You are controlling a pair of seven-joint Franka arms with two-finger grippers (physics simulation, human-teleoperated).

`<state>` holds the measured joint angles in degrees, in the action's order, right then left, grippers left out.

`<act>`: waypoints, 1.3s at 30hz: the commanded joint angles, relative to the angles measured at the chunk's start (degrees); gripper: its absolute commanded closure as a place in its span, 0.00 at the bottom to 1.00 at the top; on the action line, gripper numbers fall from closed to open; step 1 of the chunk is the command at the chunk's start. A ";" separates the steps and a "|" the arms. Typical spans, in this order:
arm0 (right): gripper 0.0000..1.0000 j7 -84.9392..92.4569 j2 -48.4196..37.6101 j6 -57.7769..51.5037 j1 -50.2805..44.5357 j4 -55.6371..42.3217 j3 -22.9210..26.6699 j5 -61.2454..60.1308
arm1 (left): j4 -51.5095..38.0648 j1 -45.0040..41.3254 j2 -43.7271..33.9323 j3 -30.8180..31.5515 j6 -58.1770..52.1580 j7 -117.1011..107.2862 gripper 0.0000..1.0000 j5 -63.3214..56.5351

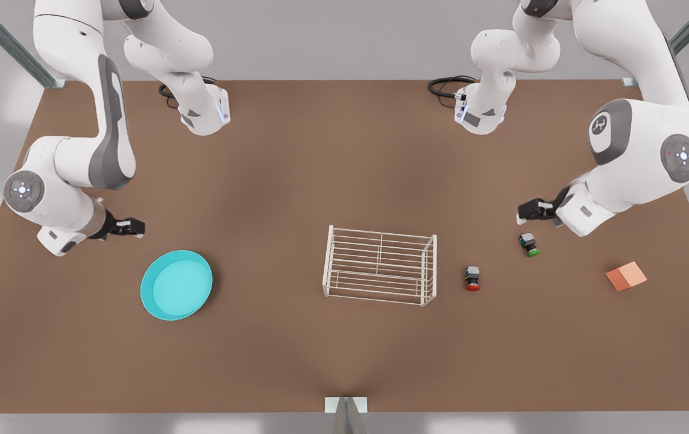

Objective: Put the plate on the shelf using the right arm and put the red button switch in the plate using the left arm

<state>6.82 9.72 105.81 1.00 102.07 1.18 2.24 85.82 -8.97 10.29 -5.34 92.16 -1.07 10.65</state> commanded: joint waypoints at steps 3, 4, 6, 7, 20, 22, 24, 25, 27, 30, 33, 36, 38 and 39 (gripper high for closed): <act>0.00 4.17 1.27 2.03 0.23 -0.03 0.05 -1.88 | -0.22 0.09 -0.10 0.16 4.08 -0.86 0.00 -0.10; 0.00 3.99 3.64 3.26 0.58 -0.20 0.13 -3.29 | 0.39 0.09 -0.10 0.16 3.55 -0.86 0.00 -0.36; 0.00 4.78 9.52 5.54 3.05 -3.80 0.05 -6.46 | 1.28 0.09 -0.45 0.07 1.18 -0.86 0.00 -0.37; 0.00 5.13 13.39 5.54 3.13 -6.53 0.13 -6.72 | 1.80 0.09 -0.62 0.07 0.39 -0.86 0.00 -0.54; 0.00 12.96 33.43 6.51 9.37 -18.93 -0.39 -14.72 | 3.65 0.18 -1.68 -0.11 0.30 -0.95 0.00 -2.74; 0.00 13.05 34.75 7.92 9.46 -18.93 -0.39 -14.72 | 3.65 0.09 -1.68 -0.11 0.30 -0.95 0.00 -2.74; 0.00 13.92 35.72 8.01 10.16 -19.36 -0.31 -14.72 | 3.65 0.09 -1.68 -0.11 0.30 -0.95 0.00 -2.74; 0.00 14.19 36.95 7.92 10.43 -20.60 -0.30 -14.80 | 3.65 0.09 -1.68 -0.11 0.39 -0.95 0.00 -2.74; 0.02 14.19 37.57 7.92 10.78 -20.51 -0.39 -14.98 | 3.56 0.09 -1.59 -0.02 0.39 -0.95 0.00 -2.82; 0.04 14.10 38.09 7.30 10.96 -20.33 -0.39 -19.02 | 3.56 0.09 -1.59 -0.02 0.39 -0.95 0.00 -2.83; 0.12 13.75 38.01 5.98 10.96 -20.24 -0.48 -19.20 | 3.56 0.09 -1.59 -0.02 0.39 -0.95 0.00 -2.83; 0.22 13.84 38.09 5.90 10.96 -20.24 -0.66 -19.20 | 3.56 0.09 -1.59 0.07 0.30 -0.95 0.00 -2.83; 0.24 14.01 38.62 5.90 11.13 -20.24 -0.66 -19.20 | 3.56 0.09 -1.59 0.07 0.39 -0.95 0.00 -2.83; 0.26 14.10 38.89 5.90 11.13 -20.33 -0.66 -19.20 | 3.56 0.09 -1.59 0.07 0.39 -0.95 0.00 -2.83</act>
<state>18.11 48.50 112.13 12.10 81.80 0.54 -16.71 89.41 -8.89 8.76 -5.27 92.54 -1.89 7.86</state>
